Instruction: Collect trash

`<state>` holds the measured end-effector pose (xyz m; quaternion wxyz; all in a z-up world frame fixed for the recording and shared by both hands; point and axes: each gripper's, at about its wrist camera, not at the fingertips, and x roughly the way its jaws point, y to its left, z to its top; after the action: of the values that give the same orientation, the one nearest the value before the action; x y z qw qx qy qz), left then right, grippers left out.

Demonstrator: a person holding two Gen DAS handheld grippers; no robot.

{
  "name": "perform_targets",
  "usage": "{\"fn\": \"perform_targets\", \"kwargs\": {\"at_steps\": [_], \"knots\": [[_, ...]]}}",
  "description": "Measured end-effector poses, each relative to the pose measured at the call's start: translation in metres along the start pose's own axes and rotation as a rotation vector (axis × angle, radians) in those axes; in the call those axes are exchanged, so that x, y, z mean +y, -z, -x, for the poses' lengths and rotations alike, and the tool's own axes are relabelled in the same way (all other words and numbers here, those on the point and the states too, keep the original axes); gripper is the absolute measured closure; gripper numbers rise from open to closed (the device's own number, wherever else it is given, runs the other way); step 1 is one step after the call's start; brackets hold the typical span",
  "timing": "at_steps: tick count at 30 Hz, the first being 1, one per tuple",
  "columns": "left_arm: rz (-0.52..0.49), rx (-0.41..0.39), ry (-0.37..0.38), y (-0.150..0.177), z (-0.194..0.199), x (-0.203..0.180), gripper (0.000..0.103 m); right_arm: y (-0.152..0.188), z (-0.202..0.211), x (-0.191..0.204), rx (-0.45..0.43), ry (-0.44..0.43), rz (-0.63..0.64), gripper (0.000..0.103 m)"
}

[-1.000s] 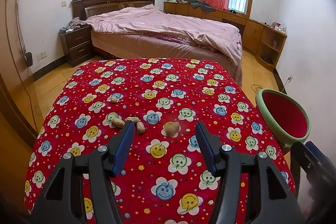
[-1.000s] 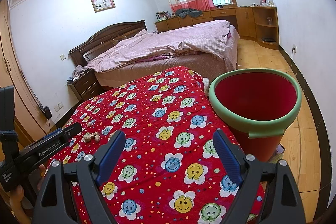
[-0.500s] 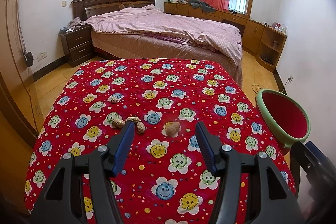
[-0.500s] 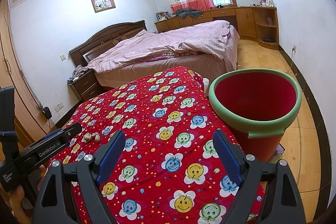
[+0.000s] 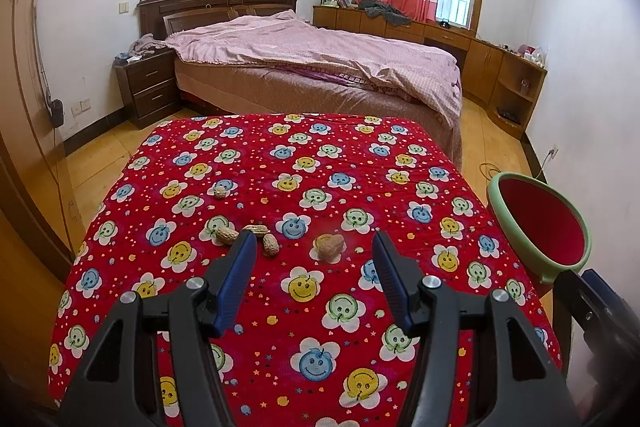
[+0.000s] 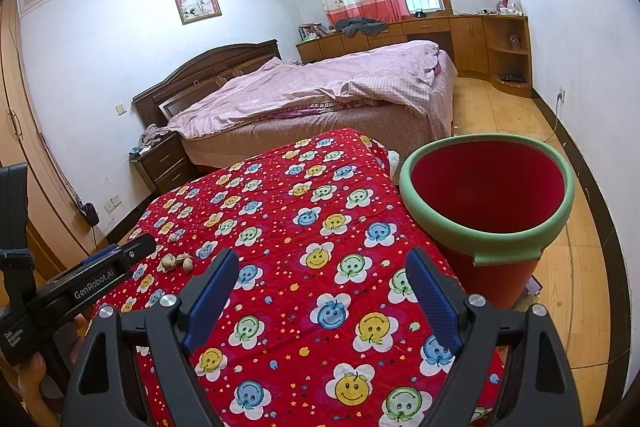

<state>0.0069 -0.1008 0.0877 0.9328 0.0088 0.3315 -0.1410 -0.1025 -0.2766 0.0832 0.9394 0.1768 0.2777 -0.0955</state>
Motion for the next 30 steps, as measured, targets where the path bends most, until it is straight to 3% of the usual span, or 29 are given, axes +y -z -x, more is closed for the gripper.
{"fn": "perform_targets", "kwargs": {"at_steps": [30], "knots": [[0.003, -0.006, -0.001, -0.0023, 0.004, 0.003, 0.043, -0.0015, -0.0001, 0.0039, -0.006, 0.0, 0.003, 0.016]]}}
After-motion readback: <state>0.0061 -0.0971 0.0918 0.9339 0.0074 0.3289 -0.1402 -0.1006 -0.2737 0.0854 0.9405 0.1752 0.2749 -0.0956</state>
